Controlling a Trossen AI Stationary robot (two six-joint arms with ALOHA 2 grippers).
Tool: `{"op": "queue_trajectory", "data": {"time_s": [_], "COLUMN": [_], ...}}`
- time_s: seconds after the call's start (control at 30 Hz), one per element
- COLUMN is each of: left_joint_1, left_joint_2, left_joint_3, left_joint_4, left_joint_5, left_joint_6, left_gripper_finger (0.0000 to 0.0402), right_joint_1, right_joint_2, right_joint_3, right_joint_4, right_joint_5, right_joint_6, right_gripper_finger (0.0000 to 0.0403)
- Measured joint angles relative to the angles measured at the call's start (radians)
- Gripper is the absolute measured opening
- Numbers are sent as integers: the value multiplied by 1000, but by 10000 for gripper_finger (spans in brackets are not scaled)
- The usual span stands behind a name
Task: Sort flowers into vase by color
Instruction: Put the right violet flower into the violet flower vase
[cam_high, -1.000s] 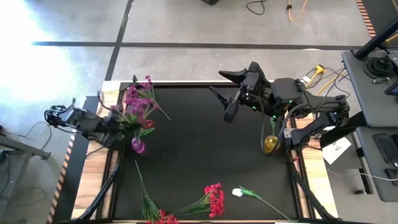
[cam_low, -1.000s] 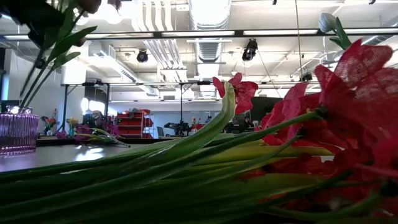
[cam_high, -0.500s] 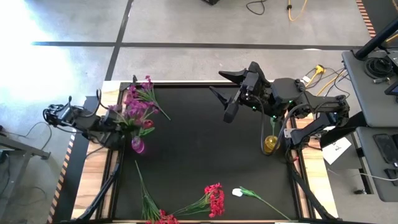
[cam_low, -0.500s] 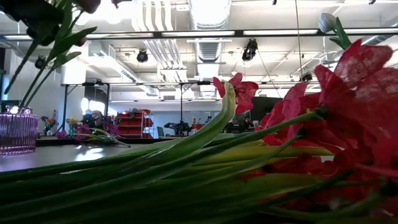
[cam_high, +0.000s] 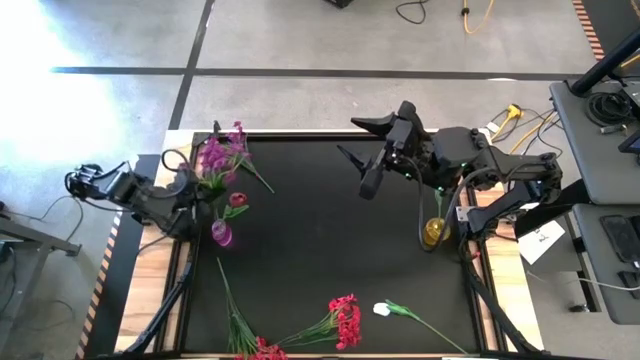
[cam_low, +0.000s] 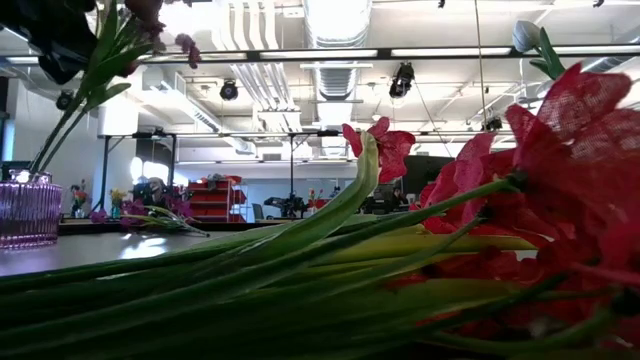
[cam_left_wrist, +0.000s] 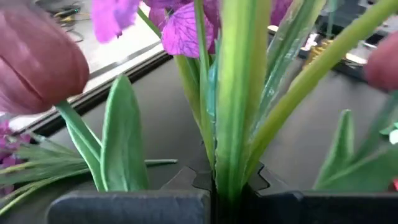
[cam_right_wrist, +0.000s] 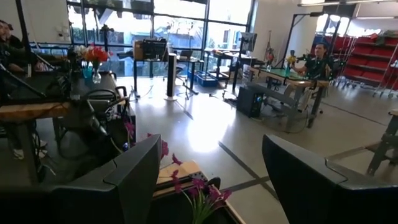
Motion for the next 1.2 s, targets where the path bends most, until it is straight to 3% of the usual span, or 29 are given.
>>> {"op": "queue_trajectory", "data": {"time_s": [0.3,0.7,0.93,1.03,1.2], "left_joint_1": [0,0,0,0,0], "left_joint_2": [35,15,34,39,48], "left_joint_3": [-62,-214,-281,-284,-192], "left_joint_4": [58,460,623,604,435], "left_joint_5": [-40,-122,29,79,150], "left_joint_6": [-114,82,217,168,72], "left_gripper_finger": [0,0,25,54,123], "right_joint_1": [2,2,2,2,2], "right_joint_2": [-16,-43,-48,-46,-43], "right_joint_3": [0,0,0,0,0], "right_joint_4": [-28,-35,-71,-90,-129], "right_joint_5": [-6,-7,-34,-33,-33], "right_joint_6": [17,16,28,43,69], "right_gripper_finger": [269,265,265,265,272]}}
